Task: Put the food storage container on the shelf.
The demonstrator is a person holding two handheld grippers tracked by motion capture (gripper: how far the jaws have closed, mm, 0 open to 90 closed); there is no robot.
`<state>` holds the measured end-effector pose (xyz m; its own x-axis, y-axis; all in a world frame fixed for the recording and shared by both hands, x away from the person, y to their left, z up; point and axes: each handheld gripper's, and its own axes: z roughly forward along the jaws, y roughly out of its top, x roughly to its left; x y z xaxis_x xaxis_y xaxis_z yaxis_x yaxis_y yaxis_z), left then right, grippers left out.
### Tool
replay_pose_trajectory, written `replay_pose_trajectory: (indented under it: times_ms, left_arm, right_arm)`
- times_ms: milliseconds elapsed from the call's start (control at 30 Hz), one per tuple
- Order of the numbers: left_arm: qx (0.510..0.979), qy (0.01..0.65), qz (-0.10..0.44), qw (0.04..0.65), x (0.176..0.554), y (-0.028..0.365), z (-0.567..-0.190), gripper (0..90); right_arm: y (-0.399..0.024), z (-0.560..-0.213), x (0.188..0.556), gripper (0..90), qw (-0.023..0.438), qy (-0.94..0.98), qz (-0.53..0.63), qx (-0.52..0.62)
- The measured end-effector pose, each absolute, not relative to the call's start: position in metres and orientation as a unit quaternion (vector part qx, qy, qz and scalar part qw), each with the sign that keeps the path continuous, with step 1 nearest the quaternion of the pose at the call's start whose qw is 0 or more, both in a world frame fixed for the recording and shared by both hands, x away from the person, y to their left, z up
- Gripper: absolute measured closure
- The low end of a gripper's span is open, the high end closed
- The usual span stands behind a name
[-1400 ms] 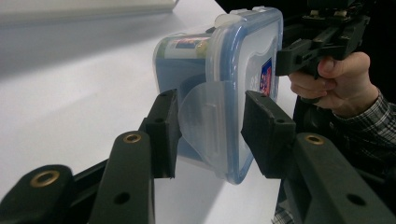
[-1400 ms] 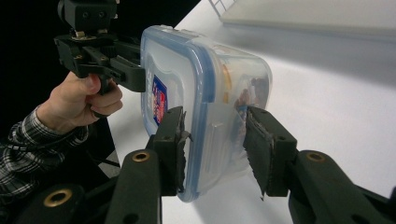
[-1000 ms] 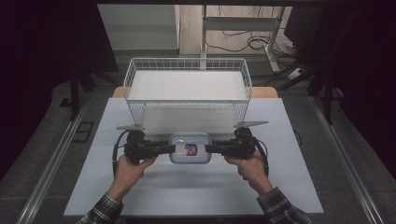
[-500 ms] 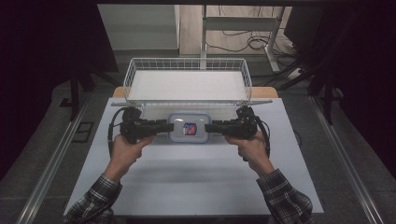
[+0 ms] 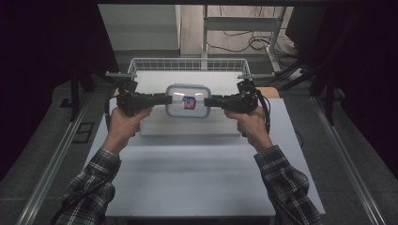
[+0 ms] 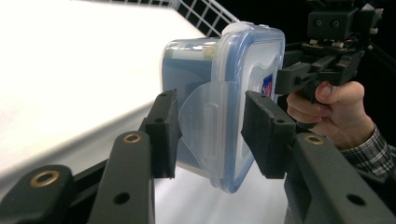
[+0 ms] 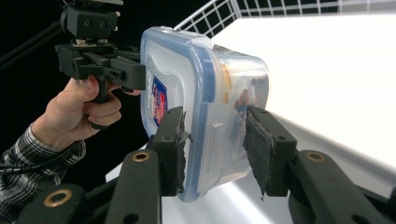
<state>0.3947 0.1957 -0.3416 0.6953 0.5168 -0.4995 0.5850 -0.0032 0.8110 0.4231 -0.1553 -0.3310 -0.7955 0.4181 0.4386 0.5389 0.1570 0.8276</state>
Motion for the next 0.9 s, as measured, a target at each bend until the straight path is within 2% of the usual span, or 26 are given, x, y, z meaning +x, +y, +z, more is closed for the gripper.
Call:
replay_pose_trajectory:
  times_ms: [500, 767, 900]
  left_arm:
    - [0.692, 0.404, -0.034, 0.598, 0.447, 0.195, -0.347, 56.8]
    - [0.690, 0.407, -0.025, 0.598, 0.455, 0.192, -0.349, 55.8]
    - [0.698, 0.408, -0.009, 0.588, 0.455, 0.190, -0.348, 51.7]
  right_arm:
    - [-0.152, -0.328, 0.476, 58.1, 0.049, -0.738, -0.578, -0.344]
    - [-0.154, -0.331, 0.490, 57.4, 0.059, -0.735, -0.573, -0.358]
    - [-0.153, -0.331, 0.490, 57.1, 0.057, -0.733, -0.574, -0.360]
